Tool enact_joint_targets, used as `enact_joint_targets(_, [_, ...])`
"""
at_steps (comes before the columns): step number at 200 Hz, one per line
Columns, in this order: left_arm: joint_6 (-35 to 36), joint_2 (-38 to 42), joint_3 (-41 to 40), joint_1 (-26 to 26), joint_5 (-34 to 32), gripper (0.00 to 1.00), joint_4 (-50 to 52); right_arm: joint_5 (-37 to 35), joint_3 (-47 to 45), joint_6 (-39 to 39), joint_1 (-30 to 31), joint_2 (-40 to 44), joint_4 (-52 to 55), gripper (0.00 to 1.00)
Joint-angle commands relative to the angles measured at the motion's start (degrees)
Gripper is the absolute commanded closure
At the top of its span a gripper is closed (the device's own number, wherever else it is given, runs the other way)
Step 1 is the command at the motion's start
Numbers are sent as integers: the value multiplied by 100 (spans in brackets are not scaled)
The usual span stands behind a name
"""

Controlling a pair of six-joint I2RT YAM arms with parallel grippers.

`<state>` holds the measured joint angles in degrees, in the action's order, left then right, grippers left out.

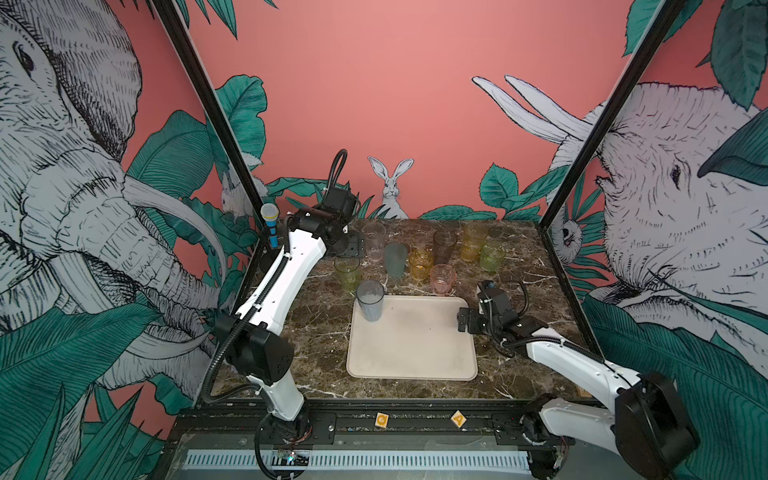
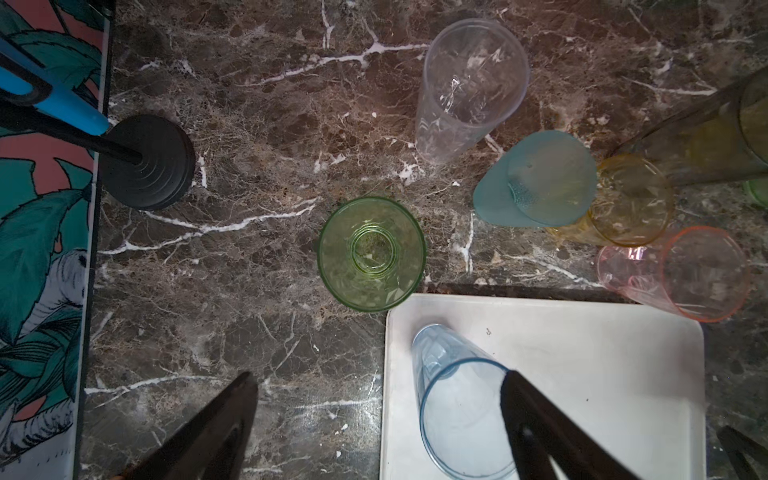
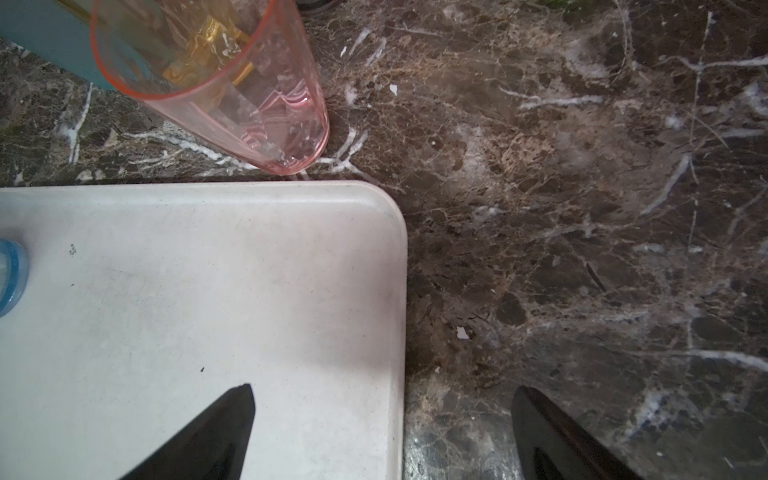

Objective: Place the glasses into the tray
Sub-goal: Pick up the glass from the top-left of the table.

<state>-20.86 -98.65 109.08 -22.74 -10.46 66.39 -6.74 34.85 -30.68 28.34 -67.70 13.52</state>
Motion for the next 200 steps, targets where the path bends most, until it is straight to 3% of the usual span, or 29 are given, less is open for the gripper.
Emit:
enact_joint_targets(1, [40,-181,200,79,-151,5,105,-23,-75,-52,-34,83,-141,1])
enact_joint_targets(93, [-285,-343,-424,421,81,2,-293,-17,-66,-61,-46,51,-139,1])
enact_joint_targets(200, [-508,-561,-1191,738,547,20,-824,16,-40,-63,-65,10,-129,1])
